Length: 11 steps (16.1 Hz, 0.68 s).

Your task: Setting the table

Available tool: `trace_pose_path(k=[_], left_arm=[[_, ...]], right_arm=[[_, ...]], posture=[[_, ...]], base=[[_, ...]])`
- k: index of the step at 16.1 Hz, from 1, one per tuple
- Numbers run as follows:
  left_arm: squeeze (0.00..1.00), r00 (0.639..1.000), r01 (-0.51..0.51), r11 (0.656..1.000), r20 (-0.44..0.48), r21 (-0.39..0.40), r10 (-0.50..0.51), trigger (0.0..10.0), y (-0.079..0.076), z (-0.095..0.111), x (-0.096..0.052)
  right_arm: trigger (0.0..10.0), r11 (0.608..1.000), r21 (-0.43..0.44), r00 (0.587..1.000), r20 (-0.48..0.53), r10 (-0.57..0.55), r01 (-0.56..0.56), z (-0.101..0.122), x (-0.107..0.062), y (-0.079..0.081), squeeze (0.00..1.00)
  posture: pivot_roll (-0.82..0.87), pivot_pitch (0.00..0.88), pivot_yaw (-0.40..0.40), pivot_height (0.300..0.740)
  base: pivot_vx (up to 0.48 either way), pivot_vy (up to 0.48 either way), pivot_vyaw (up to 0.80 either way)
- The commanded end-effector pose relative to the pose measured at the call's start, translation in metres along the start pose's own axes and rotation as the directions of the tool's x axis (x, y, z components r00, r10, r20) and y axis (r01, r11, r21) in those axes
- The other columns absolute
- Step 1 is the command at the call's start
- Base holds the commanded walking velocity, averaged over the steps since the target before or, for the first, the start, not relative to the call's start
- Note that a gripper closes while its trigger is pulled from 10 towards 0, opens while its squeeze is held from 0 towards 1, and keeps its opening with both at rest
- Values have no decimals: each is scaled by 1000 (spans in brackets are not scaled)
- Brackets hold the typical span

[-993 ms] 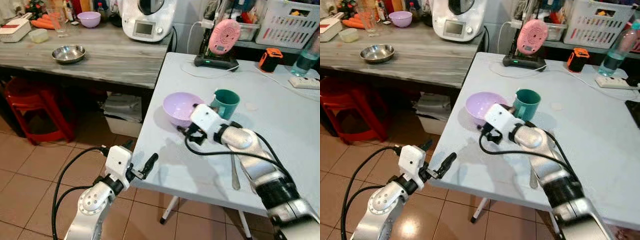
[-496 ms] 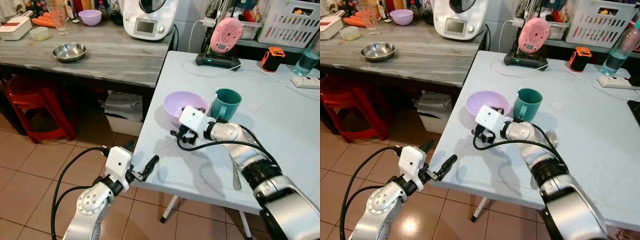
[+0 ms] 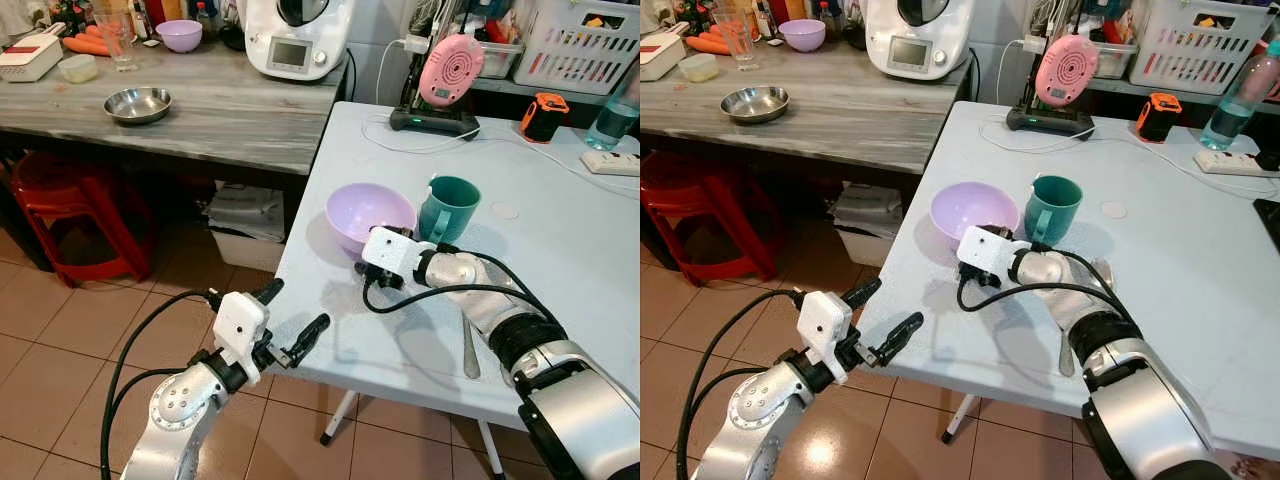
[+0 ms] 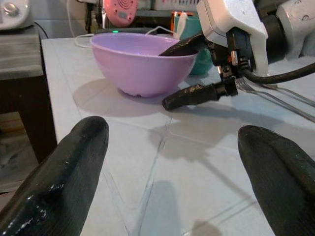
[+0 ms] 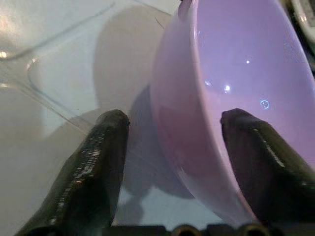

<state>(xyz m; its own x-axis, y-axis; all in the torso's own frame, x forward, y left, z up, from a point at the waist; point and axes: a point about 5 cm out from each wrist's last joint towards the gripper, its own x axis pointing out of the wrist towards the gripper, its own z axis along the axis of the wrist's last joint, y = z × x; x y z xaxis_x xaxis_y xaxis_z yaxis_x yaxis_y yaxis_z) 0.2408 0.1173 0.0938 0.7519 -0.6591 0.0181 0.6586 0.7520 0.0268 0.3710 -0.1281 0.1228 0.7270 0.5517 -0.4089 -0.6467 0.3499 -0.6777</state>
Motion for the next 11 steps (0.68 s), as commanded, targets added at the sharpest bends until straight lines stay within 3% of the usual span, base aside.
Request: trace_pose_path(k=[1,2,11], left_arm=[[0,1000,23,1000,-6,13,-23,10000,-2,0,-1],[0,1000,26,1000,-5,14,-26,10000,-2,1,0],[0,999,43,998,-13,34,-42,10000,2,2,2]], right_arm=[[0,999,-37,1000,-5,-12,11,0,-1,-6,0],[0,997,-75,1000,0,-27,27,0,-3,-8,0],[0,988,-138,997,35,-68,72,4,-4,-16,0]], posture=[[22,43,-22,740],[23,39,-18,740],[31,19,-8,740]], base=[[0,0,0],[0,0,0],[0,0,0]])
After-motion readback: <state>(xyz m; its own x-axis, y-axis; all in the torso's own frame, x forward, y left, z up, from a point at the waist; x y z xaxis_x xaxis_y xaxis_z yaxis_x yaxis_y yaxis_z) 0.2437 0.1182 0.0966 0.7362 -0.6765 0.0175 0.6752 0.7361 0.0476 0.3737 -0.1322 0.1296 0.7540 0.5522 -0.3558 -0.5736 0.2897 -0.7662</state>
